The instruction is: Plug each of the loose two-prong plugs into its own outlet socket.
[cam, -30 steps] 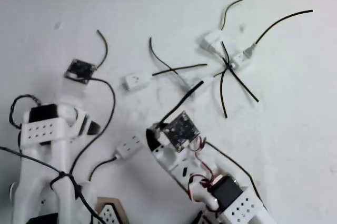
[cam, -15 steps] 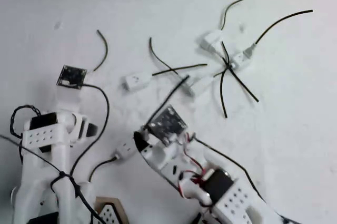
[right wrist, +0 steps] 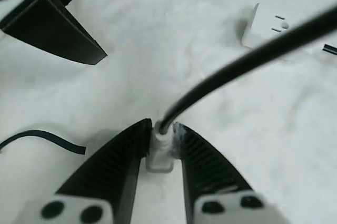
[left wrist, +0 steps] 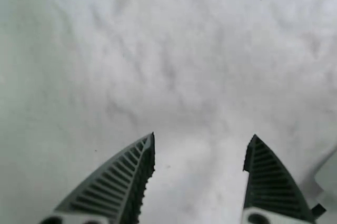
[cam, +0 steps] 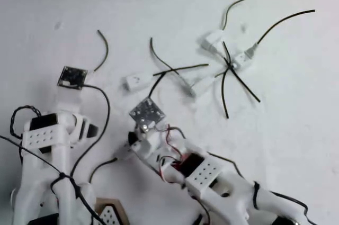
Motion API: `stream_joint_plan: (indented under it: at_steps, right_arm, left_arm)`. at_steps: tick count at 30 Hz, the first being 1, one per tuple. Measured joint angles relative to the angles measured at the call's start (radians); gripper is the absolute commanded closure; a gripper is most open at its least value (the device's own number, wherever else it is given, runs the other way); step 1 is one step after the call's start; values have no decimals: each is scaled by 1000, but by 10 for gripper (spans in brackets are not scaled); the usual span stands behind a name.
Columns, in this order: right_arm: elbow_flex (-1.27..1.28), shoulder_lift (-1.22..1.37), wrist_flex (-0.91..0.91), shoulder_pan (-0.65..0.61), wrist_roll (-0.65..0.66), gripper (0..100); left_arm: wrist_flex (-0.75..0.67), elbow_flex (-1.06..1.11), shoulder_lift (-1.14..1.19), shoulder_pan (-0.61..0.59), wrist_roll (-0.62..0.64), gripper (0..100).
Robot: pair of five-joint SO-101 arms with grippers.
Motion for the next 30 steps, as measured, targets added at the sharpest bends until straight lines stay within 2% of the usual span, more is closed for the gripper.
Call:
stream_joint_plan:
  at_steps: [5, 20, 30]
  right_arm:
    - [-6, 77, -68, 3, 0, 981]
    - [3, 92, -81, 5, -2, 981]
    - [75, -78, 37, -44, -2, 981]
  left_arm:
    - [0, 0, 0, 0, 0, 725]
    - [0, 0, 0, -61, 0, 725]
    - [0, 0, 0, -61, 0, 725]
